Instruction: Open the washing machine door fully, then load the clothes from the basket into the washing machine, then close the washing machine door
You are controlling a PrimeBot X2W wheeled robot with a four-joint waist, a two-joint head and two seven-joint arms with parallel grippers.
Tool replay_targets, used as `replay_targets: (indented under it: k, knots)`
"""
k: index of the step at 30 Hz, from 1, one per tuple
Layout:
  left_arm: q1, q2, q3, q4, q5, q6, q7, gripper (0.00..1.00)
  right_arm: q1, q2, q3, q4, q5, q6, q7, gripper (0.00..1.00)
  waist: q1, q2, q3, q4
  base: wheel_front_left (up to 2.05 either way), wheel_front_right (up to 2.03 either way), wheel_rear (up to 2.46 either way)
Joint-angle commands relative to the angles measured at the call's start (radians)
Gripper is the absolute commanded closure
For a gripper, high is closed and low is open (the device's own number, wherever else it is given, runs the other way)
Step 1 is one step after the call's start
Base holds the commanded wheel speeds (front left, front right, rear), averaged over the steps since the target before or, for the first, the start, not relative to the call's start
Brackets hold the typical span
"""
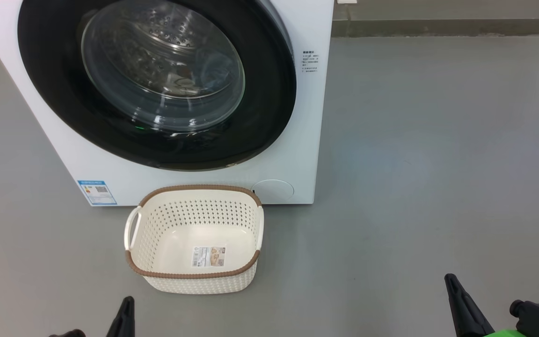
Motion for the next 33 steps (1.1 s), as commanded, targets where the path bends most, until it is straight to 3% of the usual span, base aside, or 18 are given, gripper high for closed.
replay_targets:
  k: [1, 33]
  knots:
    - [-0.042, 0.009, 0.02, -0.017, -0.023, -0.011, 0.003, 1.0, -0.039, -0.006, -0.002, -0.018, 0.033, -0.001, 0.002, 1.0, -0.0001, 0.0, 0.0, -0.001, 0.0, 0.0, 0.0]
    - [-0.093, -0.006, 0.097, 0.015, -0.357, -0.039, 0.076, 1.0, -0.1, -0.01, -0.011, 0.04, 0.394, -0.001, 0.058, 1.0, -0.0001, 0.0, 0.012, -0.027, 0.0, 0.0, 0.0]
